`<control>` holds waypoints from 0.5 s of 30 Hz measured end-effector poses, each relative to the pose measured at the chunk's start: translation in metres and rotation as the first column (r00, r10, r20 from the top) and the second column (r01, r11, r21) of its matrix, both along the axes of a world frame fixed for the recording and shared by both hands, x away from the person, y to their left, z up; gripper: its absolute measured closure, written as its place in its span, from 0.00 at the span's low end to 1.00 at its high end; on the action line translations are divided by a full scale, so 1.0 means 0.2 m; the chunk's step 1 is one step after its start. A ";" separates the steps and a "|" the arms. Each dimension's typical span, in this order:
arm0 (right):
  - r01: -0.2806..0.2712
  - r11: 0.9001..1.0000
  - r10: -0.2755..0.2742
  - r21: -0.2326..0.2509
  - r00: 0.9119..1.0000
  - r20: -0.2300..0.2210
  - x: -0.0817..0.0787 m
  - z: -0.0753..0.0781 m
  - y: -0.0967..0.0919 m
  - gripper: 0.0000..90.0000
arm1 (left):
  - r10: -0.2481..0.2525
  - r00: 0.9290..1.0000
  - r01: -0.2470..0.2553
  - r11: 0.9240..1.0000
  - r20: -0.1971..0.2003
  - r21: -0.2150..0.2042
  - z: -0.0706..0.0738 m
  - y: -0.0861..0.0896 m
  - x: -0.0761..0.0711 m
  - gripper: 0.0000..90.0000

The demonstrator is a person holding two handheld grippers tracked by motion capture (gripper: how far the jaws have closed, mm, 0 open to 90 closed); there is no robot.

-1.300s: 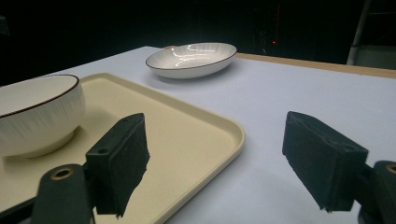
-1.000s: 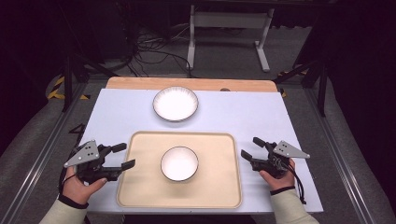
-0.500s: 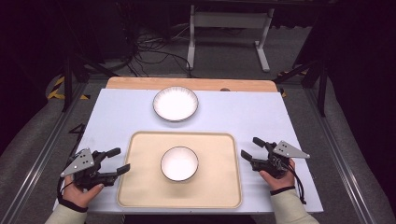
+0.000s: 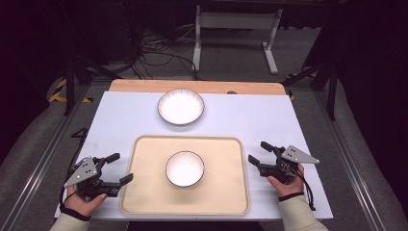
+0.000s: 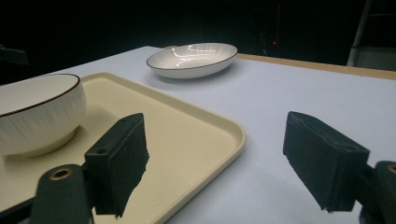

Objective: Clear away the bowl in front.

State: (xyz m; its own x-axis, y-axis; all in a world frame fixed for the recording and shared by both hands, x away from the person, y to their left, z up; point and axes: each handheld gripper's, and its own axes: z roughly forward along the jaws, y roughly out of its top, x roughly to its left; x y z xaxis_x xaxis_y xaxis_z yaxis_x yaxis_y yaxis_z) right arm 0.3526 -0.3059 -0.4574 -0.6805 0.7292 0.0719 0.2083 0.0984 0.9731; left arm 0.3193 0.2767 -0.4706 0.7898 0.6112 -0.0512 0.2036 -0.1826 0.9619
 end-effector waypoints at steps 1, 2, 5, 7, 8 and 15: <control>0.000 1.000 0.000 -0.001 1.000 0.001 0.00 0.00 0.00 0.25 | -0.002 1.000 0.002 1.000 -0.001 -0.006 0.00 0.00 0.00 0.07; 0.000 1.000 0.000 -0.001 1.000 0.001 0.00 0.00 0.00 0.25 | -0.002 1.000 0.002 1.000 -0.001 -0.006 0.00 0.00 0.00 0.06; 0.001 1.000 -0.001 0.000 1.000 0.001 0.00 0.00 0.00 0.25 | -0.003 1.000 0.003 1.000 0.006 -0.007 0.00 0.01 0.00 0.05; 0.000 1.000 0.000 -0.001 1.000 0.000 0.00 0.00 0.00 0.25 | -0.006 1.000 0.006 1.000 0.010 -0.002 0.00 0.01 0.00 0.04; 0.000 1.000 0.000 0.000 1.000 0.000 0.00 0.00 0.00 0.25 | -0.006 1.000 0.006 1.000 0.010 -0.002 0.00 0.01 0.00 0.04; 0.000 1.000 0.000 0.002 1.000 0.000 0.00 0.00 0.00 0.25 | 0.000 1.000 0.000 1.000 0.013 -0.012 0.00 0.00 0.00 0.04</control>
